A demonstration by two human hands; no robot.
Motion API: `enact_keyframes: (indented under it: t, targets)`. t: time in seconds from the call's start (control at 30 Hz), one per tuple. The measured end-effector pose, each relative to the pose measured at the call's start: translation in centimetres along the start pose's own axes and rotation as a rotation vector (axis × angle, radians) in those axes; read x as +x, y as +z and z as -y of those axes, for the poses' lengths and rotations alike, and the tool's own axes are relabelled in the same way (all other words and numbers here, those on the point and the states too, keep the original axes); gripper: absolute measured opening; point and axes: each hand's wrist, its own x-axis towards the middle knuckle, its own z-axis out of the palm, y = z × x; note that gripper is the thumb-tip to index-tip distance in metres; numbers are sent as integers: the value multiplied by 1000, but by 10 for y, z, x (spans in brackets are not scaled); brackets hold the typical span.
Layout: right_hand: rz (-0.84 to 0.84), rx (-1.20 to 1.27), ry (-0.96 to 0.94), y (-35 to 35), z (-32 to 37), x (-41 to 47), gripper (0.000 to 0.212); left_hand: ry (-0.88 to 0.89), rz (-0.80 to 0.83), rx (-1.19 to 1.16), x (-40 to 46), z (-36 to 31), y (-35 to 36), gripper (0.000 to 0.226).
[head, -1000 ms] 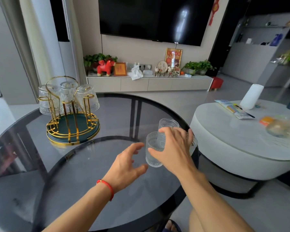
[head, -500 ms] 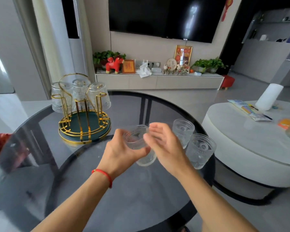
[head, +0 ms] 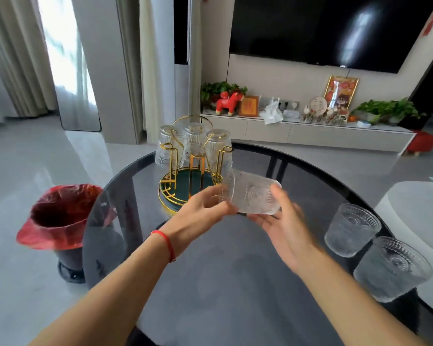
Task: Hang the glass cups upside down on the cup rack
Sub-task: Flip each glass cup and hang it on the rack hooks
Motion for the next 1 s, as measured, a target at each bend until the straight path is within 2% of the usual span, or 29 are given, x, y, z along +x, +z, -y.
enact_keyframes:
  t: [0.07, 0.13, 0.2, 0.3, 0.47, 0.67, 0.8, 1.0]
  targets:
    - [-58, -52, -136, 10, 16, 8, 39, 22, -14, 244, 0, 9, -20, 68]
    - [-68, -120, -269, 29, 37, 10, 59, 48, -149, 649, 3, 24, -30, 63]
    - [-87, -237, -420, 55, 56, 14, 59, 96, -214, 908, 7, 40, -29, 58]
    - [-45, -427, -606, 103, 77, 31, 49, 130, -236, 957, 12, 53, -29, 54]
    - [-16, -700, -759, 162, 80, 62, 64, 113, -246, 1026, 16, 51, -24, 48]
    - [-7, -1015, -741, 185, 45, 87, 63, 104, -231, 1002, 13, 51, -30, 41]
    - [-20, -1142, -748, 180, 27, 94, 63, 113, -247, 981, 14, 53, -30, 34]
    - [46, -1301, -721, 177, 5, 97, 60, 124, -273, 981, 16, 53, -29, 29]
